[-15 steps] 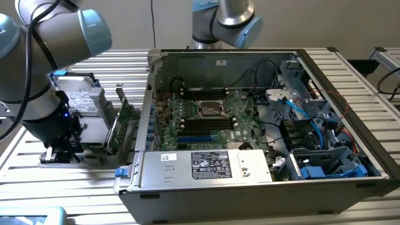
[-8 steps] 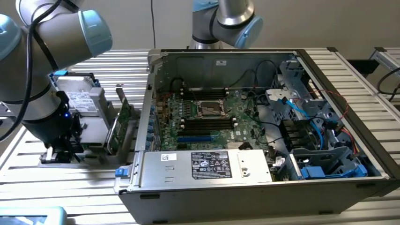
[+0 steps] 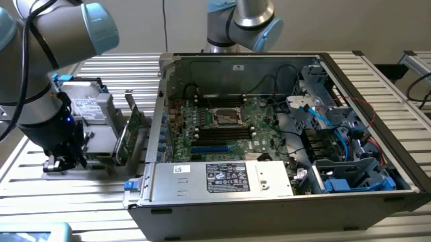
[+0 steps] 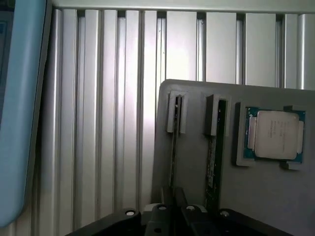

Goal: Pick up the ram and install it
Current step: 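Pick up the ram and move it above insertion slot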

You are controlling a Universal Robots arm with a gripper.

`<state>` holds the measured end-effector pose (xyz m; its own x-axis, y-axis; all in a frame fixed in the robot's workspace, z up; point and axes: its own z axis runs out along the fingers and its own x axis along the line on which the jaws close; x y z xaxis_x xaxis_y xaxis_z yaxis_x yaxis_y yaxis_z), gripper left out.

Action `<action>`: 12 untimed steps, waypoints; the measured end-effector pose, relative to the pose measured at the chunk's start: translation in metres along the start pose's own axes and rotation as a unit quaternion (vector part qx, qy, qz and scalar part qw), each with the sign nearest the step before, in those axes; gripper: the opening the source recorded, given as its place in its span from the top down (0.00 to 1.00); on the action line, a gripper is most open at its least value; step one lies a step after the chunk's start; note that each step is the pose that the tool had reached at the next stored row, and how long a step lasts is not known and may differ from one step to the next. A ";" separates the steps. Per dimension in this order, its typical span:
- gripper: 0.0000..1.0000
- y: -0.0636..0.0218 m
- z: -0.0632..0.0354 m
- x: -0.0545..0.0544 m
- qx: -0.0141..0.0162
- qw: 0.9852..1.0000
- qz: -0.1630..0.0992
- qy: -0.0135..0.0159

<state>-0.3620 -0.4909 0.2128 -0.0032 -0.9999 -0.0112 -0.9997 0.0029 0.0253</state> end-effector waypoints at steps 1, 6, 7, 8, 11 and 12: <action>0.87 0.0001 -0.0043 0.000 0.000 1.000 0.000 0.000; 0.87 0.0007 -0.0272 0.000 0.000 1.000 0.000 0.000; 0.87 0.0008 -0.0315 0.000 0.000 1.000 0.000 0.000; 0.87 0.0009 -0.0361 0.000 0.000 1.000 0.000 0.000; 0.87 0.0012 -0.0497 0.000 0.000 1.000 0.000 0.000; 0.87 0.0013 -0.0545 0.000 0.000 1.000 0.000 0.000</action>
<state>-0.3619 -0.4916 0.2673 -0.0031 -0.9999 -0.0111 -0.9997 0.0028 0.0253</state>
